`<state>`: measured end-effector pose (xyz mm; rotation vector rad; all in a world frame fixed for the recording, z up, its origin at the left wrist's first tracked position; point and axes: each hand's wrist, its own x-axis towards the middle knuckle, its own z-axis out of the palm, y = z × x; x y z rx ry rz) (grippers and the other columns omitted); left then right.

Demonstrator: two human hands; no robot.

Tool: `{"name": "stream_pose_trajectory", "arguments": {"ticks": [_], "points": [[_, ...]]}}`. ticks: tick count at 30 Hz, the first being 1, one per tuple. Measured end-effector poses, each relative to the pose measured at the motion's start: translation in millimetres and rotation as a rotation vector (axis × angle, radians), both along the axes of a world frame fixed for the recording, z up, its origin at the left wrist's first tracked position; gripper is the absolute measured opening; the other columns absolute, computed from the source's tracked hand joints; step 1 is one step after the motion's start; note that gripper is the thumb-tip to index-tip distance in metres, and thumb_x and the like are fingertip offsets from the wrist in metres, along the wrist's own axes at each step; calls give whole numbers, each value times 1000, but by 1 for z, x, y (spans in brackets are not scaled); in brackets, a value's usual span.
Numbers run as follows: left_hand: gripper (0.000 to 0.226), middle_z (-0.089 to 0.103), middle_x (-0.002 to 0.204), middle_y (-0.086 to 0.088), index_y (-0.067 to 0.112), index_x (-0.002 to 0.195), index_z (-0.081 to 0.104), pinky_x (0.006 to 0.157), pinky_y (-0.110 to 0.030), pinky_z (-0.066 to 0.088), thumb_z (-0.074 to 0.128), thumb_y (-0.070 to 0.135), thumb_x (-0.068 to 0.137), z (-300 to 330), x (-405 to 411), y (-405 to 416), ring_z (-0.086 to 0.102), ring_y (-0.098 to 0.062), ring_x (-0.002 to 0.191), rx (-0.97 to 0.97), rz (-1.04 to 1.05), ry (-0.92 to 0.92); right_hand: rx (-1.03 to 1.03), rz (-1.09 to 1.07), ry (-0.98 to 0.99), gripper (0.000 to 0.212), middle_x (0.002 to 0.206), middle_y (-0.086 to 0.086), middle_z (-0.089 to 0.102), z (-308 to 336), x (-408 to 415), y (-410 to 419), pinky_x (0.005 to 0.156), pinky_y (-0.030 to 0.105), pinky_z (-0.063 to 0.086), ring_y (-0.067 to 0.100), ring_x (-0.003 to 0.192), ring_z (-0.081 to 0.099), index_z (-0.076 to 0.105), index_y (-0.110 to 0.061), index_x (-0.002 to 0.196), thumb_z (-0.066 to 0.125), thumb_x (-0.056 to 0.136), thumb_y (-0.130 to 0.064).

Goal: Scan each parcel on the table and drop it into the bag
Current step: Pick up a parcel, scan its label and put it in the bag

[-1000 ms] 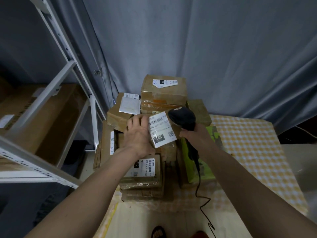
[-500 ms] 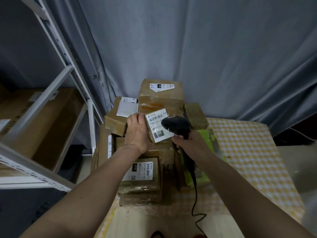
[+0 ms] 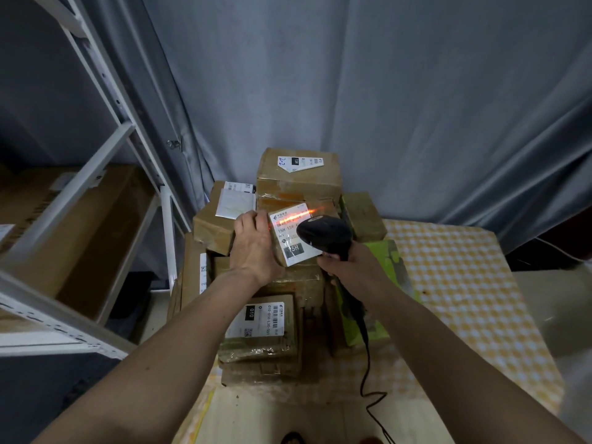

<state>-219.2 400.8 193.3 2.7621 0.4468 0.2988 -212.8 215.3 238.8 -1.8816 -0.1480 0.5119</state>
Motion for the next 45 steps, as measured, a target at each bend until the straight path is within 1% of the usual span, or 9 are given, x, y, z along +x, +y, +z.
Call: {"name": "stream_pose_trajectory", "arguments": {"ticks": [14, 18, 21, 24, 27, 30, 35, 40, 45], "points": [[115, 29, 140, -5, 16, 146, 21, 106, -31, 35, 90, 35, 55, 12, -6, -6, 22, -21, 131, -63, -24, -24, 46, -40, 5, 14, 78, 10, 55, 0, -5, -4, 70, 32, 41, 20, 75, 52, 61, 2, 96, 60, 89, -11], [110, 29, 139, -6, 15, 144, 26, 105, -28, 30, 90, 31, 55, 29, -2, -14, 23, -20, 131, -279, 32, -148, 148, -116, -42, 8, 78, -5, 63, 11, -5, -15, 66, 20, 44, 9, 78, 60, 64, -19, 96, 65, 89, -15], [105, 35, 136, -5, 17, 140, 33, 107, -37, 35, 90, 33, 54, 44, 12, -22, 30, -22, 131, -551, 163, -186, 225, -271, -73, 30, 97, 2, 67, 17, 3, -26, 86, 39, 52, 22, 96, 63, 61, -16, 114, 69, 86, -19], [94, 56, 121, -1, 22, 123, 49, 98, -44, 50, 89, 49, 41, 58, 26, -37, 54, -21, 115, -872, 185, -107, 239, -388, -114, 12, 80, 7, 61, 28, 8, -46, 80, 42, 49, 25, 80, 60, 61, -12, 95, 68, 85, -12], [49, 72, 96, -2, 16, 107, 65, 89, -36, 55, 88, 27, 64, 68, 35, -65, 68, -18, 91, -1273, 62, 14, 229, -492, -163, 11, 75, 13, 54, 38, 10, -74, 71, 40, 44, 25, 72, 54, 57, -9, 82, 68, 84, -8], [30, 70, 93, -7, 14, 101, 66, 96, -48, 50, 80, 22, 76, 76, 43, -98, 65, -27, 100, -1576, 74, 221, 216, -609, -184, 18, 74, 11, 54, 41, 7, -106, 73, 43, 45, 24, 73, 53, 56, -15, 73, 69, 83, -9], [50, 63, 113, -10, 18, 118, 59, 97, -54, 48, 78, 33, 75, 70, 59, -154, 59, -31, 108, -1590, 24, 456, 219, -751, -184, 13, 77, 5, 58, 45, -3, -162, 75, 44, 49, 20, 72, 57, 57, -16, 82, 66, 86, -8], [83, 62, 124, -11, 17, 127, 58, 63, -45, 57, 87, 39, 52, 63, 69, -212, 62, -32, 104, -1618, -78, 562, 263, -894, -152, 14, 80, 1, 58, 42, -12, -220, 68, 32, 48, 18, 74, 56, 59, -12, 99, 65, 87, -9], [76, 62, 124, -11, 15, 121, 63, 79, -50, 56, 87, 44, 54, 57, 81, -281, 63, -32, 107, -1584, -131, 667, 246, -989, -133, 15, 83, 1, 59, 42, -23, -286, 75, 36, 50, 18, 76, 57, 59, -10, 102, 64, 88, -9]]}}
